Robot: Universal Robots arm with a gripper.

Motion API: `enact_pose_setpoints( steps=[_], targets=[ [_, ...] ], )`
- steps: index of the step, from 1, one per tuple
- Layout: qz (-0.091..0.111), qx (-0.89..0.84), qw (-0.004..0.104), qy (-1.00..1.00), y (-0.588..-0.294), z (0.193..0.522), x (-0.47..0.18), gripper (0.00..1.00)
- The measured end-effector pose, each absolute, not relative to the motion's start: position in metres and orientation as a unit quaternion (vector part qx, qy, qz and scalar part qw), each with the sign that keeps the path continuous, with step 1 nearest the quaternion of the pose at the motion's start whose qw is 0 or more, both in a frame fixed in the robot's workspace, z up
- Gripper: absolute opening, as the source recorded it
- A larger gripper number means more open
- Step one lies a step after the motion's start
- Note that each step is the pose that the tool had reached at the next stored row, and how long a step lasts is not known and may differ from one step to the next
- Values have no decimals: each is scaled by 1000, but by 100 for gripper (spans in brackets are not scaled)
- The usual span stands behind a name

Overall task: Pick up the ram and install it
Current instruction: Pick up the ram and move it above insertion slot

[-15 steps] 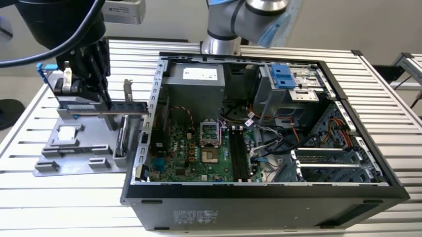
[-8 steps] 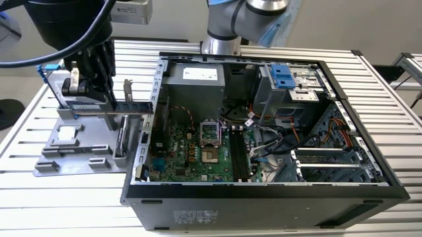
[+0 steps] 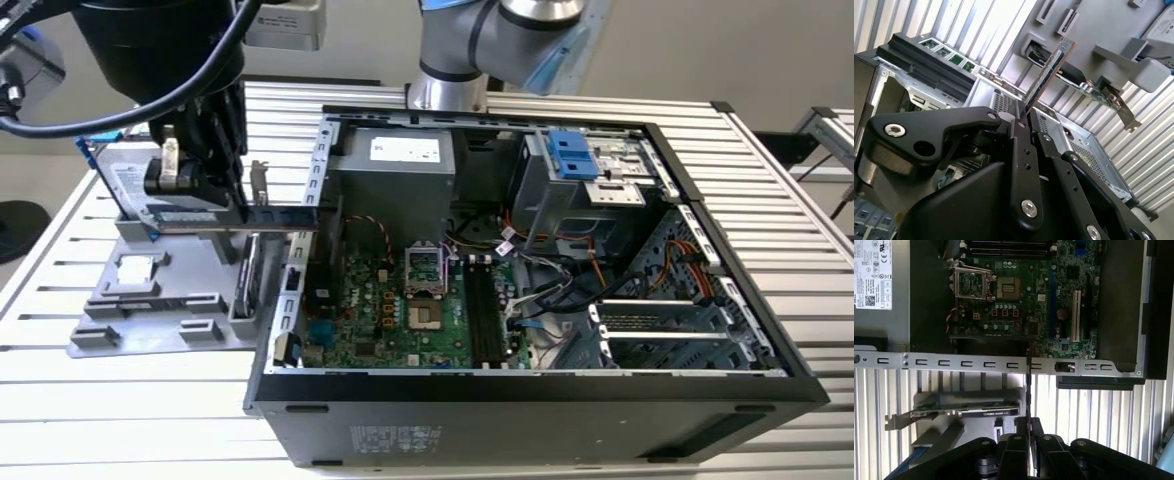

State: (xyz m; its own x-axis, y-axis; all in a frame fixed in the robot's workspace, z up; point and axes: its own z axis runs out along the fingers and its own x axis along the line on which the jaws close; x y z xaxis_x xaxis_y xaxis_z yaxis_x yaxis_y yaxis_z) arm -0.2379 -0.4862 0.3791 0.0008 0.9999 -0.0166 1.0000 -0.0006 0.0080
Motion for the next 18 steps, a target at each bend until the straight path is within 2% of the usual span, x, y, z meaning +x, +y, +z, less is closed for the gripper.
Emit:
enact_pose_setpoints(
  steps=[18],
  targets=[
    [-3, 707, 9, 707, -486, 379, -214, 0]
  ],
)
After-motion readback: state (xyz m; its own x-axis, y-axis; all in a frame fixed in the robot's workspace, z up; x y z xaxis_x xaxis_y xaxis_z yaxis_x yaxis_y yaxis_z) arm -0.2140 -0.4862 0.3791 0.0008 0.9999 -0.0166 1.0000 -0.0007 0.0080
